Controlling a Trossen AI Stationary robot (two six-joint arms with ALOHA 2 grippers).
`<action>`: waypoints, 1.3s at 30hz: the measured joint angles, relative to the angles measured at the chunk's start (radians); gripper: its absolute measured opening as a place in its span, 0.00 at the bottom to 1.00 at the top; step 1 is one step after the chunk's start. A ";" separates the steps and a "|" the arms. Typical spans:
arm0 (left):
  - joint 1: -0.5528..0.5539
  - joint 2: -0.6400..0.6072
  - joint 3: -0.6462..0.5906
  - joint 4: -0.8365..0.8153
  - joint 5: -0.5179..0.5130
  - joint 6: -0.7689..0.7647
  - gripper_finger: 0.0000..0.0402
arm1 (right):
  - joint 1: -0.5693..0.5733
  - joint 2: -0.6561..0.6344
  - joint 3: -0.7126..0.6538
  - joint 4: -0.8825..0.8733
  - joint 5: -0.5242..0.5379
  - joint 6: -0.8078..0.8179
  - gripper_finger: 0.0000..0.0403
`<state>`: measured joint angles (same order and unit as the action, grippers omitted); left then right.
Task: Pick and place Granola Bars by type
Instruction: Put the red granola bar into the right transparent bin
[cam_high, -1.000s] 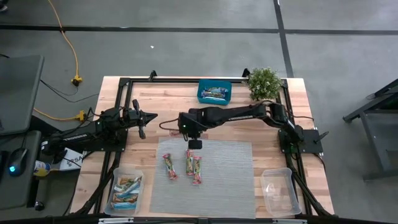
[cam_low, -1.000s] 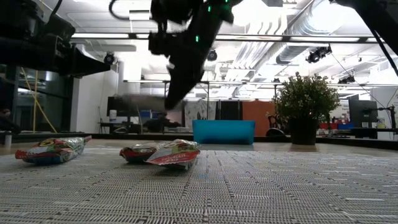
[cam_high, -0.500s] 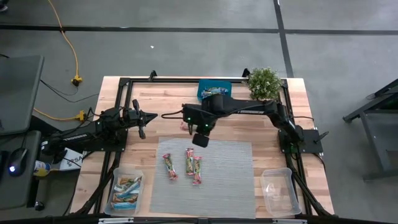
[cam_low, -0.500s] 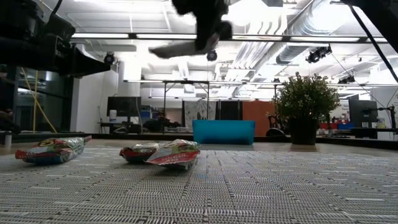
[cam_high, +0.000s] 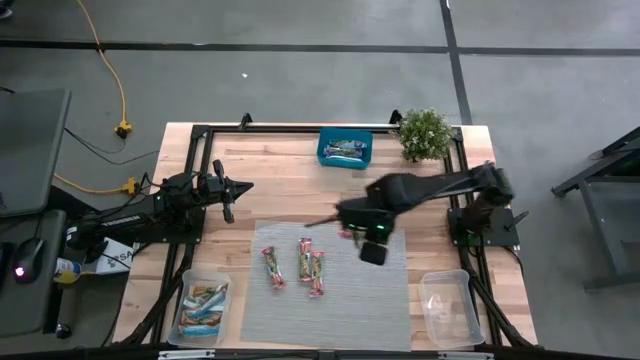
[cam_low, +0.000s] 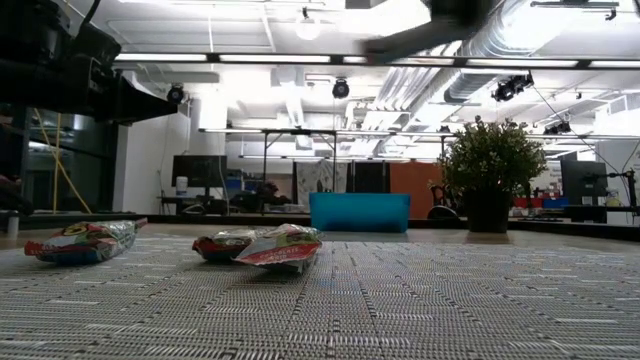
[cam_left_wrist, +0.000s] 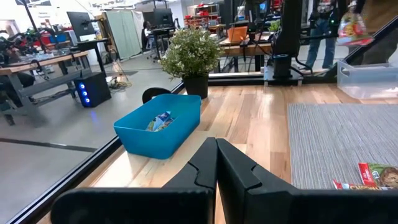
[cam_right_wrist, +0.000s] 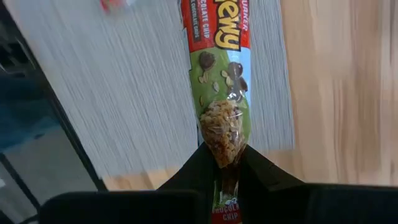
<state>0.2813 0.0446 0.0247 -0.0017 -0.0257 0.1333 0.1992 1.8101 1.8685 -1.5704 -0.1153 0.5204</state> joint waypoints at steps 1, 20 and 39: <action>0.000 0.000 0.000 0.000 0.000 0.000 0.00 | 0.018 -0.036 -0.052 -0.001 0.004 0.034 0.07; 0.000 0.000 0.000 0.000 0.000 0.000 0.00 | 0.491 -0.540 -0.829 0.194 -0.262 0.690 0.07; 0.000 0.000 0.000 0.000 0.000 0.000 0.00 | 0.783 -0.560 -1.070 0.649 -0.178 0.893 0.07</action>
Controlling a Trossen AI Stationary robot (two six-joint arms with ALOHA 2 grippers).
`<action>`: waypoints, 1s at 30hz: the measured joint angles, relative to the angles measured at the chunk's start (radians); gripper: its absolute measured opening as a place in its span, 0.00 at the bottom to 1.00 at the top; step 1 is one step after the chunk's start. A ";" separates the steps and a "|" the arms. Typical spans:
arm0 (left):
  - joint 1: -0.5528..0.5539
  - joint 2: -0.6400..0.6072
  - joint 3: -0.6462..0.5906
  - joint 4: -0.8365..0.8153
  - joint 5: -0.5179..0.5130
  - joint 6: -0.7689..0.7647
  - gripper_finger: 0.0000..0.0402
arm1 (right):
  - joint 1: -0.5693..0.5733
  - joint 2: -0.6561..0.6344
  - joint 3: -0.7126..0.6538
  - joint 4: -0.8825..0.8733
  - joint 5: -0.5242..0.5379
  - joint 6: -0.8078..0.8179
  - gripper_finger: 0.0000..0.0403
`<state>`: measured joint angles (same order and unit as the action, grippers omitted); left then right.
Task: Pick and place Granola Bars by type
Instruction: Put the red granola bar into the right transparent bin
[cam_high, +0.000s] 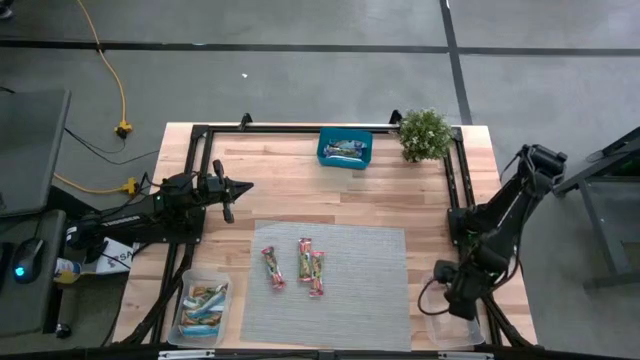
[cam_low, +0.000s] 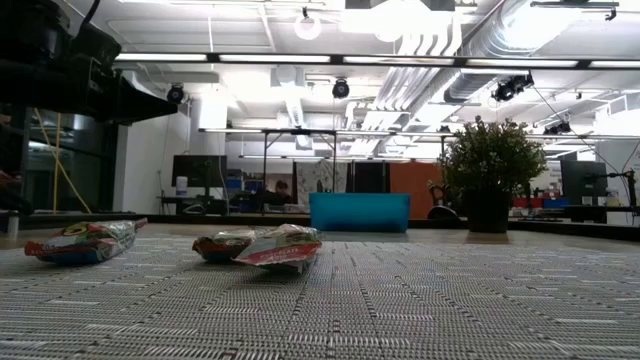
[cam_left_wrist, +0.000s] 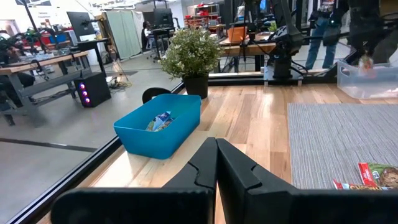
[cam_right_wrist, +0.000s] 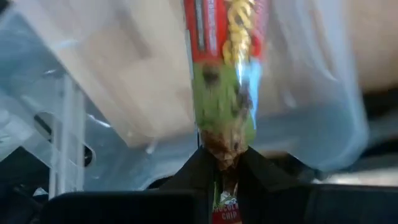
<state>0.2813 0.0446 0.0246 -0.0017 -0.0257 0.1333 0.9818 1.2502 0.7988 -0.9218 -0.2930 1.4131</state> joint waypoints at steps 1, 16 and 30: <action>0.000 0.000 0.000 0.000 0.000 0.000 0.00 | 0.010 0.000 -0.013 0.032 0.019 -0.003 0.07; 0.000 0.000 0.000 0.000 0.000 0.000 0.00 | 0.056 -0.001 -0.198 0.190 0.052 -0.086 0.19; 0.000 0.000 0.000 0.000 0.000 0.000 0.00 | 0.023 0.000 -0.118 0.199 0.021 -0.200 0.49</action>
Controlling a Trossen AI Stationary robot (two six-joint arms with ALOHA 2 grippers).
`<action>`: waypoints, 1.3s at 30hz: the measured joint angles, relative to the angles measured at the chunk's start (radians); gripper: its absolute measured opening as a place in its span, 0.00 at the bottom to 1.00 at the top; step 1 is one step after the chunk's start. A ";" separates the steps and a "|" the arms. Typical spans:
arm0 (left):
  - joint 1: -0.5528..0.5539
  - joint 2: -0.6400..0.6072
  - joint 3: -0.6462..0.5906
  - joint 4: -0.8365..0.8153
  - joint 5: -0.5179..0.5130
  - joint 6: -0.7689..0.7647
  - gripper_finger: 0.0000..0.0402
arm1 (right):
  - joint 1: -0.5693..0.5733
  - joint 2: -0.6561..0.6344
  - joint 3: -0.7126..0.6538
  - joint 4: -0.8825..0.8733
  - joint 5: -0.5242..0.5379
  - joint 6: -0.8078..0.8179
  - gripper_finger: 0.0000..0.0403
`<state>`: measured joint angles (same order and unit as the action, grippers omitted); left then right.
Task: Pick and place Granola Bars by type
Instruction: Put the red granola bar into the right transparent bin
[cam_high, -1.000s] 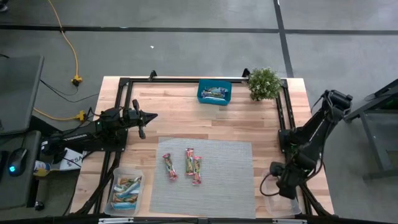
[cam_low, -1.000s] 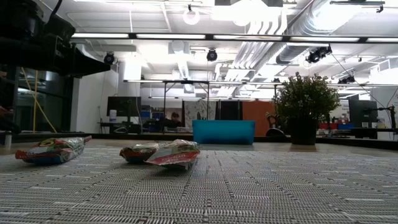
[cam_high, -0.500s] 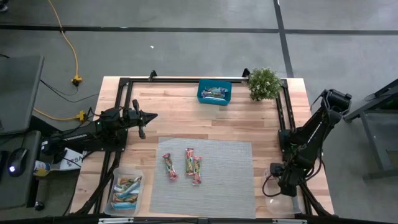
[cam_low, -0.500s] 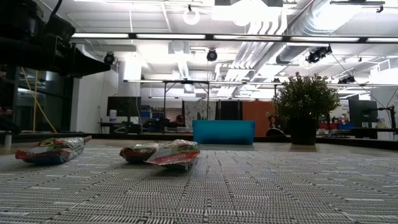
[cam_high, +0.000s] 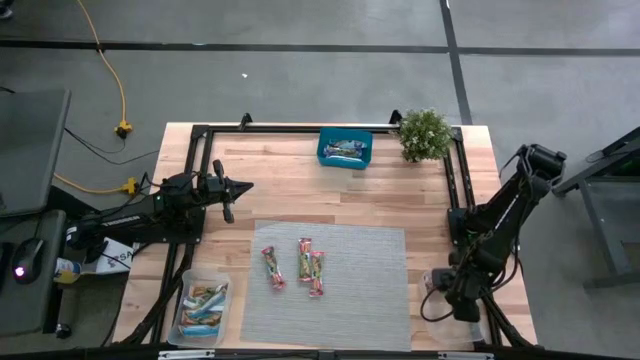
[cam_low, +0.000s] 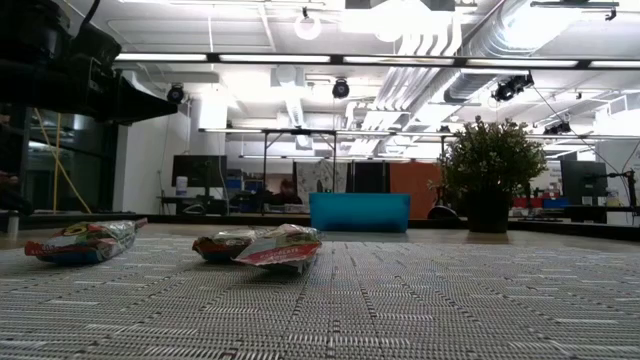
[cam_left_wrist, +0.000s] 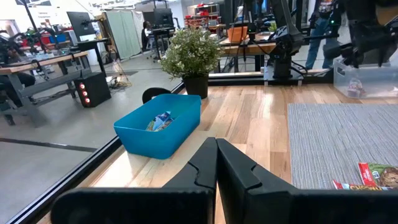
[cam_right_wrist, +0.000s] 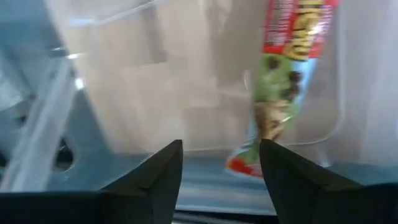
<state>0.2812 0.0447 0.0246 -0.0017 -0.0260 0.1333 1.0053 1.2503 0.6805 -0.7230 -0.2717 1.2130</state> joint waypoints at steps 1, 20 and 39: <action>0.000 0.000 0.000 0.000 0.000 0.000 0.00 | -0.007 0.000 0.010 0.000 -0.019 -0.011 0.49; 0.000 0.000 0.000 0.000 0.000 0.000 0.00 | -0.282 0.000 0.361 0.040 -0.007 -0.366 0.49; 0.000 0.000 0.000 0.000 0.000 0.000 0.00 | -0.538 0.113 0.445 0.762 0.419 -0.628 0.49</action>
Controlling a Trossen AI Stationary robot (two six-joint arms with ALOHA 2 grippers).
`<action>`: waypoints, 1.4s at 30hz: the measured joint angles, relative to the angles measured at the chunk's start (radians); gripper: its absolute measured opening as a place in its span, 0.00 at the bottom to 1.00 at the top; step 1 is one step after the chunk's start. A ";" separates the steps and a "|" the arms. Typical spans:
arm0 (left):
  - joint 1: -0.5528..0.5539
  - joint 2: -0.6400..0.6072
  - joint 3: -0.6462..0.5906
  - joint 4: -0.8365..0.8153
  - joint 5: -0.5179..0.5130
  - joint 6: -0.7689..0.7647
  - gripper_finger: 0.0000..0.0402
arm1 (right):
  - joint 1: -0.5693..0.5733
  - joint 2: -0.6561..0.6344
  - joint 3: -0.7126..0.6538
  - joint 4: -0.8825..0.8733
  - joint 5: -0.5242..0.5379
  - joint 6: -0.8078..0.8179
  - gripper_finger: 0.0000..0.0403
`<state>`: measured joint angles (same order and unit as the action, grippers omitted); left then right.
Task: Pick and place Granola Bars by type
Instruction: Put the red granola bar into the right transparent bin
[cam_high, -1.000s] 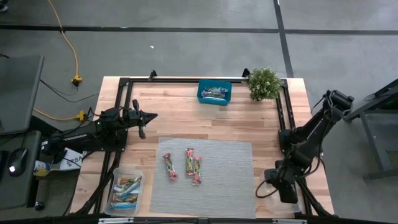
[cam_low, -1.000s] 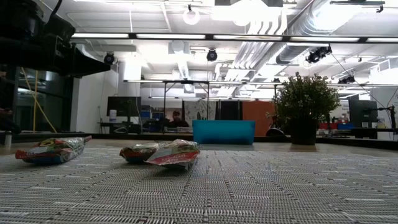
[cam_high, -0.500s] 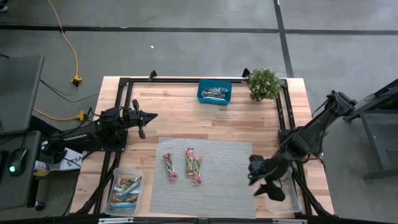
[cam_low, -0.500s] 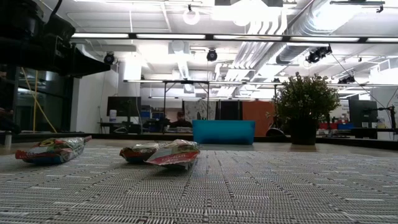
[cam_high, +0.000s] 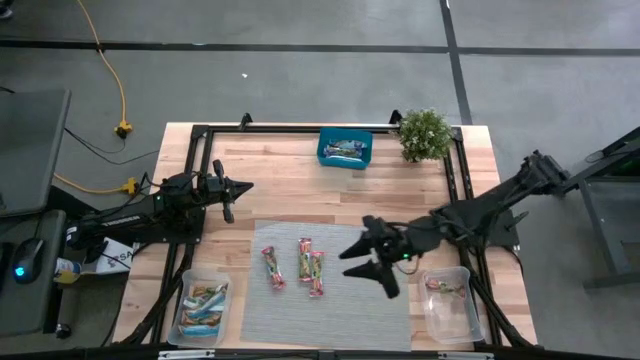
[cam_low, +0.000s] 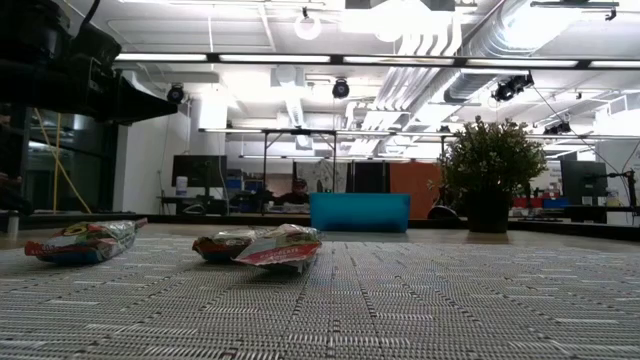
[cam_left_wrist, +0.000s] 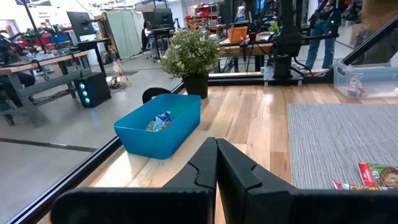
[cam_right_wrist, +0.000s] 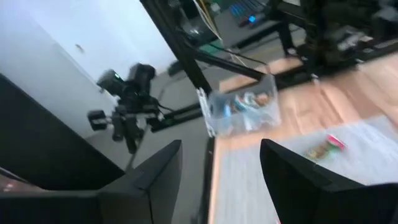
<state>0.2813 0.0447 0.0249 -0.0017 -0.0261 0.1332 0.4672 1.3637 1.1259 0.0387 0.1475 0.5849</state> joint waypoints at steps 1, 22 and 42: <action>0.000 0.000 0.000 0.000 0.000 0.000 0.00 | -0.009 0.021 0.000 0.033 -0.013 0.004 0.49; 0.000 0.000 0.000 0.000 0.000 0.000 0.00 | -0.146 0.729 0.781 -0.711 -0.266 0.286 0.49; 0.000 0.000 0.000 0.000 0.000 0.000 0.00 | -0.233 0.889 0.816 -0.515 -0.211 0.464 0.49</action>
<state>0.2813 0.0445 0.0246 -0.0017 -0.0261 0.1333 0.2342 2.2528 1.9419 -0.4765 -0.0631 1.0491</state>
